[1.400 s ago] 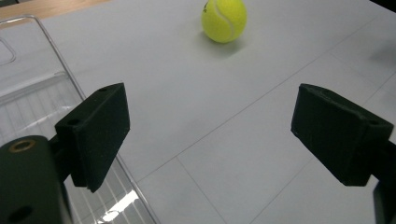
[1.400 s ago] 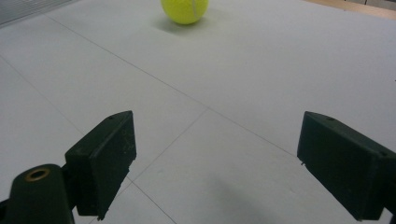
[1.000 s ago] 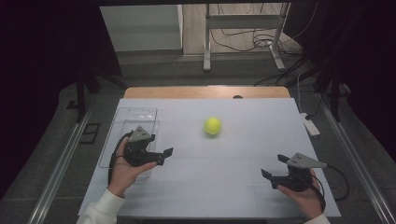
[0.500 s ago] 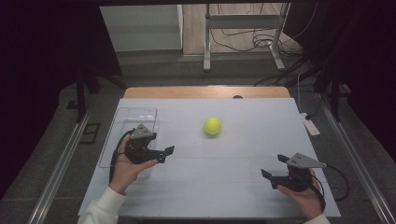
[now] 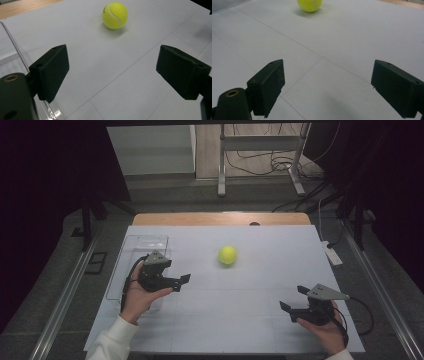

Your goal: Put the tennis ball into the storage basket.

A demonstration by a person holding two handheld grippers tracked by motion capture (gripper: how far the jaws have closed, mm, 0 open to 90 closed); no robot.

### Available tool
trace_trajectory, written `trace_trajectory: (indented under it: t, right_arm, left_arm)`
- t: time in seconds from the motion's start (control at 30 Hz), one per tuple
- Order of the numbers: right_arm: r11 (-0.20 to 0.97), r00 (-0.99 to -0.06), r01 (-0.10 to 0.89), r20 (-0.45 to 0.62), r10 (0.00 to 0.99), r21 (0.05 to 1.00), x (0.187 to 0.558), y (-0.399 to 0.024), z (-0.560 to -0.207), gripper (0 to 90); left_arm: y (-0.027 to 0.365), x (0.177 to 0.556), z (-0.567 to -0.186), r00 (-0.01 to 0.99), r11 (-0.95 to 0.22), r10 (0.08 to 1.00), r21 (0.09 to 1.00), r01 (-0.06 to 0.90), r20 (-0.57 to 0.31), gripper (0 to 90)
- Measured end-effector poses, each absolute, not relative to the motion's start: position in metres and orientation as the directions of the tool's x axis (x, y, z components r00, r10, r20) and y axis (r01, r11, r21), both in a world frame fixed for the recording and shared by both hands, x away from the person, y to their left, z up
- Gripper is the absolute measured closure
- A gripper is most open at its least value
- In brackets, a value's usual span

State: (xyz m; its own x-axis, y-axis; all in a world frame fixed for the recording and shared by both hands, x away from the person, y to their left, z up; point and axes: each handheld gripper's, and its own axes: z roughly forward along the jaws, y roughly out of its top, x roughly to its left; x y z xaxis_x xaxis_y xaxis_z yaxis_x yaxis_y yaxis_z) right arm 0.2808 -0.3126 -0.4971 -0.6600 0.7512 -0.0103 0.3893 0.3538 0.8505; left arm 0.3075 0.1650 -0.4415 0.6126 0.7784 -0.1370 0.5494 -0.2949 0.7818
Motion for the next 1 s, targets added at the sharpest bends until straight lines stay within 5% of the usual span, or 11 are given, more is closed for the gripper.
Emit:
trace_trajectory:
  t: [1.0]
  right_arm:
    - [0.355,-0.656,0.394,-0.011,0.755,0.848,0.281,-0.314,-0.498,12.2]
  left_arm:
    - [0.146,0.331,-0.438,0.642,-0.322,0.753,0.769,0.553,-0.146,12.1]
